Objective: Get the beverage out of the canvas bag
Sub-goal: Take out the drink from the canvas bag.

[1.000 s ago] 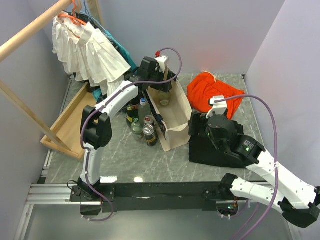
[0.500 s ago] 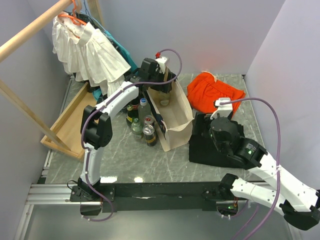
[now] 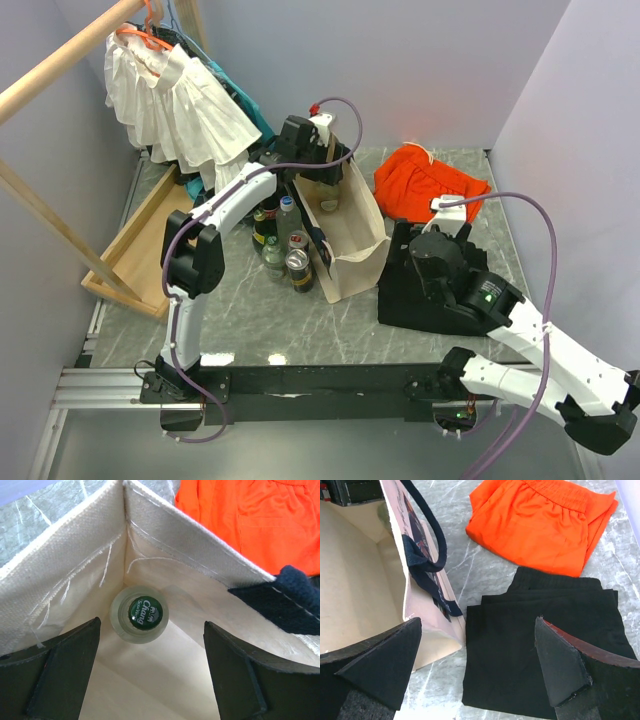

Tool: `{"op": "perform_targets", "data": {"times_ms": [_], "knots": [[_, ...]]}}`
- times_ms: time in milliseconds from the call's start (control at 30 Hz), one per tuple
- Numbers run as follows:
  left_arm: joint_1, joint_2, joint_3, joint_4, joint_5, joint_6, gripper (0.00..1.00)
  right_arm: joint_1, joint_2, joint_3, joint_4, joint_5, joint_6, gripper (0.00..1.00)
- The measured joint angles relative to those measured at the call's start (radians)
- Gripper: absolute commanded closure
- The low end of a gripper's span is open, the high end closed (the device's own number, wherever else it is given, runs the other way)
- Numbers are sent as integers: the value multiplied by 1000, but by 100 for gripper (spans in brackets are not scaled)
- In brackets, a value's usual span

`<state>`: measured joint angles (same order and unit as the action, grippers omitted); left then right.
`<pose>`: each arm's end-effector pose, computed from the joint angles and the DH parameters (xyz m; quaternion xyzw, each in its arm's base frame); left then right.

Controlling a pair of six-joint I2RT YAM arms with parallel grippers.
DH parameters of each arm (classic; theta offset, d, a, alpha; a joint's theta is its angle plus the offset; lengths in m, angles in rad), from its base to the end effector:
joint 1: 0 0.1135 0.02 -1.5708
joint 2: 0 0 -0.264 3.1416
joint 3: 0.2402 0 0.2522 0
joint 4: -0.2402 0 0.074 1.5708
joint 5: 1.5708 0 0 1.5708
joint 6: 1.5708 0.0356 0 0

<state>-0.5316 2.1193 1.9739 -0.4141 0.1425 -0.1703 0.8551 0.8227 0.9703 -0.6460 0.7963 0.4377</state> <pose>0.4296 -0.2585 0.3047 0.1907 0.8522 -0.2246 0.4323 0.1247 0.1046 0.3551 0.0296 0.8163 0.0176 0.5767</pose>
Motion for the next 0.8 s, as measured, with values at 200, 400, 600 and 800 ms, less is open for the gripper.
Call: {"op": "perform_targets", "data": {"times_ms": [200, 400, 600, 800], "knots": [[1, 5, 0, 6, 0, 0, 11, 0, -5, 0, 2, 1, -1, 0], [2, 14, 0, 16, 0, -8, 17, 0, -71, -18, 30, 2, -15, 0], [4, 42, 2, 31, 3, -11, 22, 0, -137, -49, 62, 2, -23, 0], [6, 51, 1, 36, 5, -23, 24, 0, -140, -49, 69, 1, -31, 0]]}}
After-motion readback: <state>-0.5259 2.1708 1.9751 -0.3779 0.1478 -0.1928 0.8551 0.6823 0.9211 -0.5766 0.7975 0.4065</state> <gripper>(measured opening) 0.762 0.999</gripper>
